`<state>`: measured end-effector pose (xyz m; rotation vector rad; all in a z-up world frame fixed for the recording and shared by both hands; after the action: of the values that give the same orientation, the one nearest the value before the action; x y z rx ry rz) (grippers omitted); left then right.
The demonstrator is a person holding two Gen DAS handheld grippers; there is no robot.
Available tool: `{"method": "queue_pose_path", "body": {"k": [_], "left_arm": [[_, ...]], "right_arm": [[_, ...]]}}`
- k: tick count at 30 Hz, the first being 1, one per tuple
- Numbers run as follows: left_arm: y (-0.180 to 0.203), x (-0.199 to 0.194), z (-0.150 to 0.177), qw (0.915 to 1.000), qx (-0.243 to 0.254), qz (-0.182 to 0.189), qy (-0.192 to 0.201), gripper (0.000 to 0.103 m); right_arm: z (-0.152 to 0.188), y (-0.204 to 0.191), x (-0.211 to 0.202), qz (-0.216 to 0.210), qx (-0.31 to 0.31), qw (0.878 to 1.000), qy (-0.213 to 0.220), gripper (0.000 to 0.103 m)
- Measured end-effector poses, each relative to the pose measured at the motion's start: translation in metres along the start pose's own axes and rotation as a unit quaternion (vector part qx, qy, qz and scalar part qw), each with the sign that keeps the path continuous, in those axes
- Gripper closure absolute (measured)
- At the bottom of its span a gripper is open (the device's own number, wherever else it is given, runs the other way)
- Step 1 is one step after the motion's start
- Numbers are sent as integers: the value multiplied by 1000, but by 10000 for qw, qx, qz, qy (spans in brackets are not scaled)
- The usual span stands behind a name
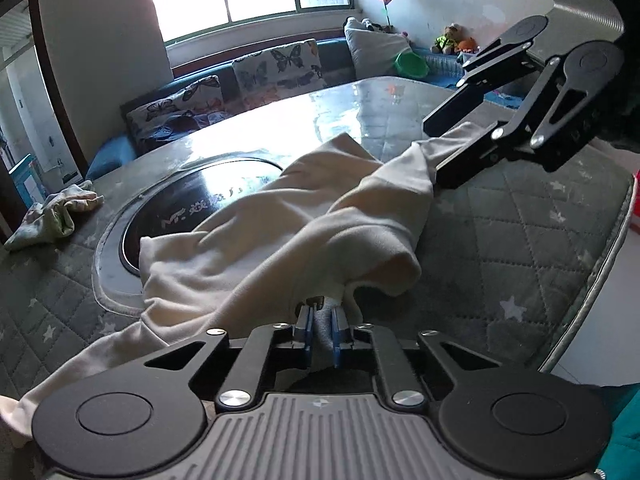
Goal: Fold clothes
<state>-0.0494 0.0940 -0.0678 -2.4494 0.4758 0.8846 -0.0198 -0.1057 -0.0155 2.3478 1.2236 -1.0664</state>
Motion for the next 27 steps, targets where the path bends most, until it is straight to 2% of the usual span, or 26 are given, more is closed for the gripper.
{"method": "queue_pose_path", "body": {"k": [7, 12, 15, 17, 22, 27], "left_arm": [[2, -3, 3, 10000, -5, 72, 2, 93], [3, -1, 5, 9999, -51, 108, -18, 93], [4, -3, 6, 9999, -59, 137, 2, 93], [3, -6, 5, 9998, -77, 168, 35, 93], [1, -18, 5, 9994, -139, 291, 121, 94], [8, -35, 9, 9980, -15, 617, 163, 94]], "right_arm": [[13, -33, 20, -245, -454, 9981, -345, 58], [21, -45, 41, -203, -530, 9971, -506, 68], [26, -45, 51, -88, -500, 9973, -528, 81], [28, -44, 54, -41, -504, 9975, -489, 94], [23, -45, 40, -95, -507, 9980, -367, 97], [28, -56, 10, -553, -572, 9956, -497, 100]]}}
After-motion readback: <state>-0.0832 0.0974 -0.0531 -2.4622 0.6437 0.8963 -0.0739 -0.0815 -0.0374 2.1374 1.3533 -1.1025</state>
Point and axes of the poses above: each gripper's, at about its wrist camera, not at the fingertips, and x roughly the way its jaws point, y to its right, z to its underside, the point moved 9 cm from there along x, roughly the way its jaws point, and after that the axes turned 15 degrees about x, right-handed, at the moved point
